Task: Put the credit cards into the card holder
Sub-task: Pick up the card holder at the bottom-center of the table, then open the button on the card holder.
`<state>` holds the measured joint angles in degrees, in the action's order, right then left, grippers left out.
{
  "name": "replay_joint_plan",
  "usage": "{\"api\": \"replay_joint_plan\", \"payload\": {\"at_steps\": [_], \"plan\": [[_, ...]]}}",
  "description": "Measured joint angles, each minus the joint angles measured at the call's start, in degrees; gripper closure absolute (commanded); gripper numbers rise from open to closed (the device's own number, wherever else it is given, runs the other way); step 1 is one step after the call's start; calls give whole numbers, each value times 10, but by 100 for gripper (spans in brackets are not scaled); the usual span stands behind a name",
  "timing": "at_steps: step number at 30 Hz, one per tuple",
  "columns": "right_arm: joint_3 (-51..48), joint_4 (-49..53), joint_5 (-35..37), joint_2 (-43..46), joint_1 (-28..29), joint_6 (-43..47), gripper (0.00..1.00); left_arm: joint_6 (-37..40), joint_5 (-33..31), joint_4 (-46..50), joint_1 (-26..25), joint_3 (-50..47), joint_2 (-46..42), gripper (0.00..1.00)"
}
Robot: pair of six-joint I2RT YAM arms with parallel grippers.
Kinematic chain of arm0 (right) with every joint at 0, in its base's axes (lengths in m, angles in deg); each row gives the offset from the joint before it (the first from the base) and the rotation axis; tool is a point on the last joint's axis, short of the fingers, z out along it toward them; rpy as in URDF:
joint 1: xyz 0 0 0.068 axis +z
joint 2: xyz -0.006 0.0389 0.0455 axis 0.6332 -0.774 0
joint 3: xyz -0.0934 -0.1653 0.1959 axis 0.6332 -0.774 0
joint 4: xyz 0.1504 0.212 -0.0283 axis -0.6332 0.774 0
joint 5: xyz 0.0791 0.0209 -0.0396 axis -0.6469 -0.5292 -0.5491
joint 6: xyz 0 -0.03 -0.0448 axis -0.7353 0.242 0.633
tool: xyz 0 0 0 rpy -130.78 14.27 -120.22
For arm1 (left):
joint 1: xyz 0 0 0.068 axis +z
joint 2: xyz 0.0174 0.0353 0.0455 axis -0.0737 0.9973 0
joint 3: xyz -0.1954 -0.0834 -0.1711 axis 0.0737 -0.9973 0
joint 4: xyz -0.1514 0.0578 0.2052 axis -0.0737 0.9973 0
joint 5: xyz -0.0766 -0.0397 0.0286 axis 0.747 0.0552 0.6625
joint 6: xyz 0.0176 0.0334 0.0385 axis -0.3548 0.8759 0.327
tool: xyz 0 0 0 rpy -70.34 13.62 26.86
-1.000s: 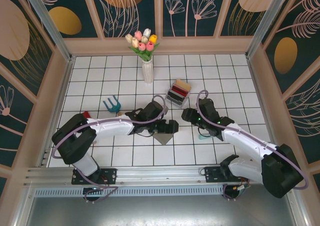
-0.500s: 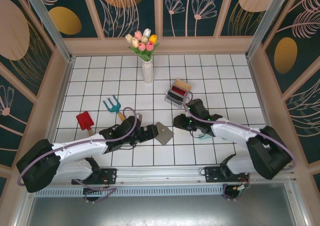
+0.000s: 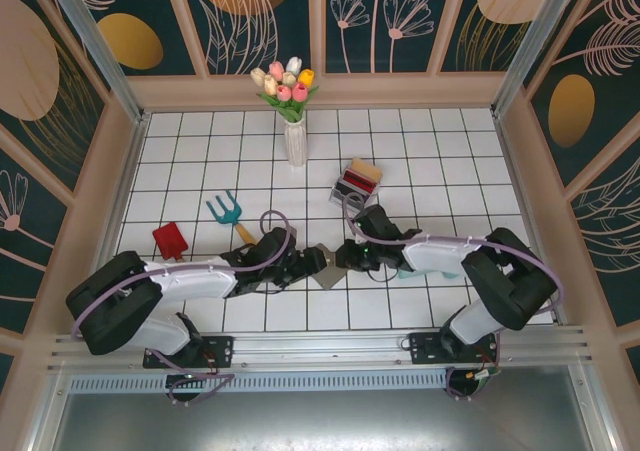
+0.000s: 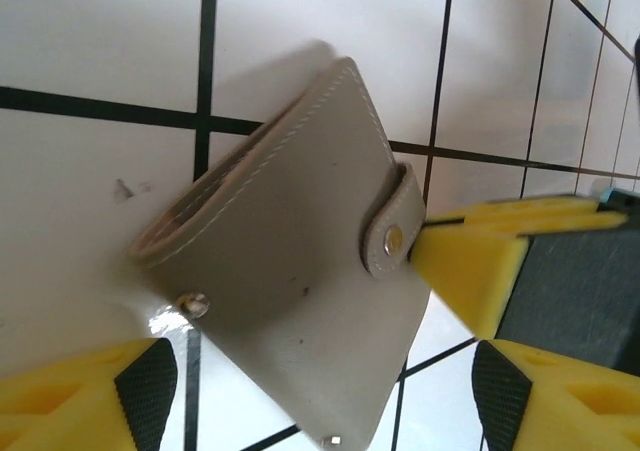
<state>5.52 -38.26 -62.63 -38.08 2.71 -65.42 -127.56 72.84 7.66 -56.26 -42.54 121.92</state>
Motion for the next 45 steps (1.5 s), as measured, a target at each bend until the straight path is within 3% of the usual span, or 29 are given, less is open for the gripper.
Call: {"api": "replay_joint_plan", "payload": {"at_steps": [5,8,12,26,35,45], "plan": [[-30,-9,-4,25,0,-21,84,0,3,-37,0,0,23,23],[-35,-18,-3,26,0,-30,84,0,7,-61,0,0,33,31],[-37,-21,-2,26,0,-40,84,-5,11,-89,3,0,33,49],[-17,16,42,38,1,-47,81,-14,-7,-119,7,-23,1,99],[59,49,97,57,40,-4,69,-9,-1,-119,7,-20,12,100],[101,111,187,-10,94,14,62,-9,2,-112,7,-14,23,100]]}}
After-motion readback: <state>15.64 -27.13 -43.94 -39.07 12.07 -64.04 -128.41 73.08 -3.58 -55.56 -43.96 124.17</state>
